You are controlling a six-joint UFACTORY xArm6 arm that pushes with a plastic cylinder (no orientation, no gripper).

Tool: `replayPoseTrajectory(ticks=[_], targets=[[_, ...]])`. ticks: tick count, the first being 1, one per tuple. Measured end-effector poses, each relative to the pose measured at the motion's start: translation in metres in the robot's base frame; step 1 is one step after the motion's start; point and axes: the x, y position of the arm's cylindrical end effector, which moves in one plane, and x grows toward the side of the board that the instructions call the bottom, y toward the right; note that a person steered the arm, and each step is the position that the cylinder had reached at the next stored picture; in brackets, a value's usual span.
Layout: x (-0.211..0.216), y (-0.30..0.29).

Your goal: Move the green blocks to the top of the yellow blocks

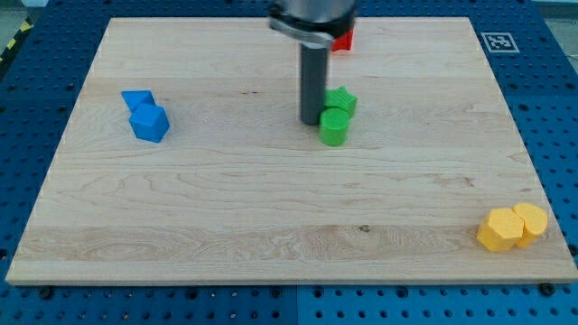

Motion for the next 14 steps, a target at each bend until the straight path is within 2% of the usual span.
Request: replayPoseTrajectory(ticks=[1,2,4,6,7,8,10,11,13,14], targets=[[0.000,0.012],[0.001,0.000],[0.056,0.080],[0.064,0.088],[0.087,0.143],[0.098,0.172],[0.063,0.183],[0.072,0.210],[0.091,0.223],[0.053,0.223]])
